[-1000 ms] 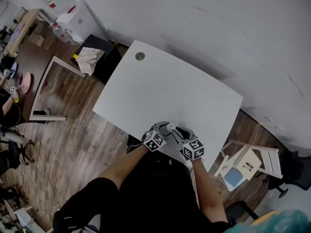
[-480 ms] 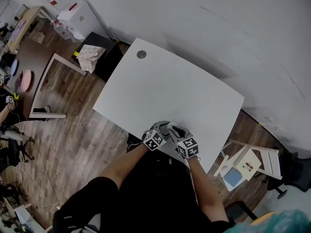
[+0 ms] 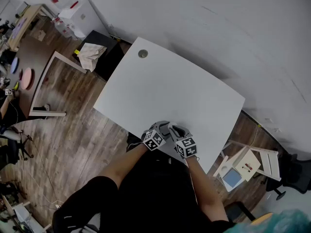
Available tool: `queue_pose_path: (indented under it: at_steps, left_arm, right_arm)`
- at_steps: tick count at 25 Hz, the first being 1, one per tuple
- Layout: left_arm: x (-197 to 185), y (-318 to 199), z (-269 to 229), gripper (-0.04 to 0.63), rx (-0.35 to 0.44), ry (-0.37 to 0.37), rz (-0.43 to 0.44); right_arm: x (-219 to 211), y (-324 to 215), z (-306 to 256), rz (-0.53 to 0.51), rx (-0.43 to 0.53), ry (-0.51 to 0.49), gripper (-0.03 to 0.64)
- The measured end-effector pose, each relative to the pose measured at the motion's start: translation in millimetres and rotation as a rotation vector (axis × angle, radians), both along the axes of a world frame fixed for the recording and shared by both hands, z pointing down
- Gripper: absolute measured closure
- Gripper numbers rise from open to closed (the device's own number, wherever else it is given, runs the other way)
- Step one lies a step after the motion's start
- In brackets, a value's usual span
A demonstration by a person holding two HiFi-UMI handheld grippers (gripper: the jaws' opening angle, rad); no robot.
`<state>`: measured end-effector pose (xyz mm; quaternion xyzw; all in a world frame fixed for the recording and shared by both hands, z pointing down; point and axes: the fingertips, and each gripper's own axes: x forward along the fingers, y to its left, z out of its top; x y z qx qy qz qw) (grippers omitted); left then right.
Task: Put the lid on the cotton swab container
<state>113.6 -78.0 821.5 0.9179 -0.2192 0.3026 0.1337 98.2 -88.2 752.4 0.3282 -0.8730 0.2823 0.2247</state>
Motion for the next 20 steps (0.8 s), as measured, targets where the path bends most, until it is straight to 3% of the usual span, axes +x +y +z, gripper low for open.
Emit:
queue_pose_path:
  at_steps: [12, 20]
  left_arm:
    - [3, 0, -3, 0.334, 0.003, 0.015, -0.007]
    - [-4, 4, -6, 0.334, 0.000, 0.017, -0.027]
  right_arm:
    - [-3, 0, 4, -0.011, 0.057, 0.132, 0.532]
    - [11, -7, -6, 0.121, 0.042, 0.035, 0.532]
